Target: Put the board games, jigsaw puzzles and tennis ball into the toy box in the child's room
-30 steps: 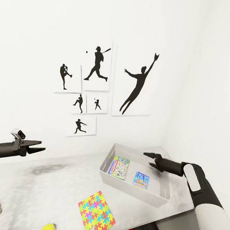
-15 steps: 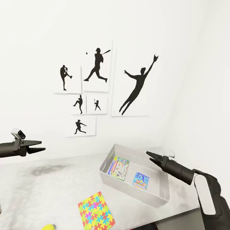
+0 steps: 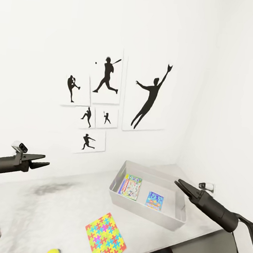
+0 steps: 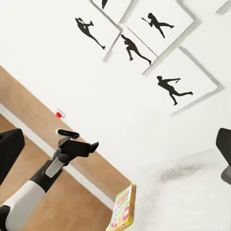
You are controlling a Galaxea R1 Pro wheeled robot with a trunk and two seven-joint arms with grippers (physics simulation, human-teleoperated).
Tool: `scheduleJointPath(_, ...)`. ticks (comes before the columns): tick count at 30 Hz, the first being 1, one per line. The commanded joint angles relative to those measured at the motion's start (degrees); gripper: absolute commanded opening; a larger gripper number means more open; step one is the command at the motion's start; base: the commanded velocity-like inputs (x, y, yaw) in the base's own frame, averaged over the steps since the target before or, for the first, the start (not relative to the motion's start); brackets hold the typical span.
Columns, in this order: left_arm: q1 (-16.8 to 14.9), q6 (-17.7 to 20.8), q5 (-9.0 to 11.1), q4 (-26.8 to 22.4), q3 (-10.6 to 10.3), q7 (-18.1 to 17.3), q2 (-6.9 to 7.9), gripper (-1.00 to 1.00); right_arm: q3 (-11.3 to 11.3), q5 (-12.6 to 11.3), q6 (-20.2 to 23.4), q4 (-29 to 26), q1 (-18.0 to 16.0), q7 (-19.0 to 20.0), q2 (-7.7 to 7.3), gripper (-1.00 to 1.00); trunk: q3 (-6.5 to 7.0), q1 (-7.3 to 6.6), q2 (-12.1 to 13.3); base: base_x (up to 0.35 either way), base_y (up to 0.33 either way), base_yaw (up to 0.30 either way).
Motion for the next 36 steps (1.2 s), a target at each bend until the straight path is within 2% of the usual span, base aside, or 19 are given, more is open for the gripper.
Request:
scheduleJointPath(1, 0.0, 0.7, 0.0, 0.0, 0.0, -0.2, 0.01, 1.0, -0.1, 0.1, 0.0, 0.0, 0.1, 0.7, -0.01, 1.0, 0.07, 0.02, 0.0, 0.0, 0.0, 0.0)
scheduleJointPath(10, 0.0, 1.1, 0.1, 0.0, 0.0, -0.2, -0.17, 1.0, -1.2, 0.2, -0.2, -0.1, 0.2, 1.8, -0.01, 1.0, 0.91, 0.02, 0.0, -0.006, 0.0, 0.0)
scheduleJointPath(14, 0.0, 1.1, 0.0, 0.0, 0.0, -0.2, -0.2, 1.0, -1.3, 0.4, -0.3, 0.0, 0.2, 1.8, 0.02, 1.0, 1.28, 0.02, 0.0, -0.19, 0.015, 0.0)
scheduleJointPath(36, 0.0, 1.0, 0.1, 0.1, 0.1, -0.2, -0.12, 1.0, -1.2, 0.6, -0.5, 0.1, 0.3, 1.5, 0.12, 1.0, 3.34, 0.02, 0.0, -0.108, 0.007, 0.0)
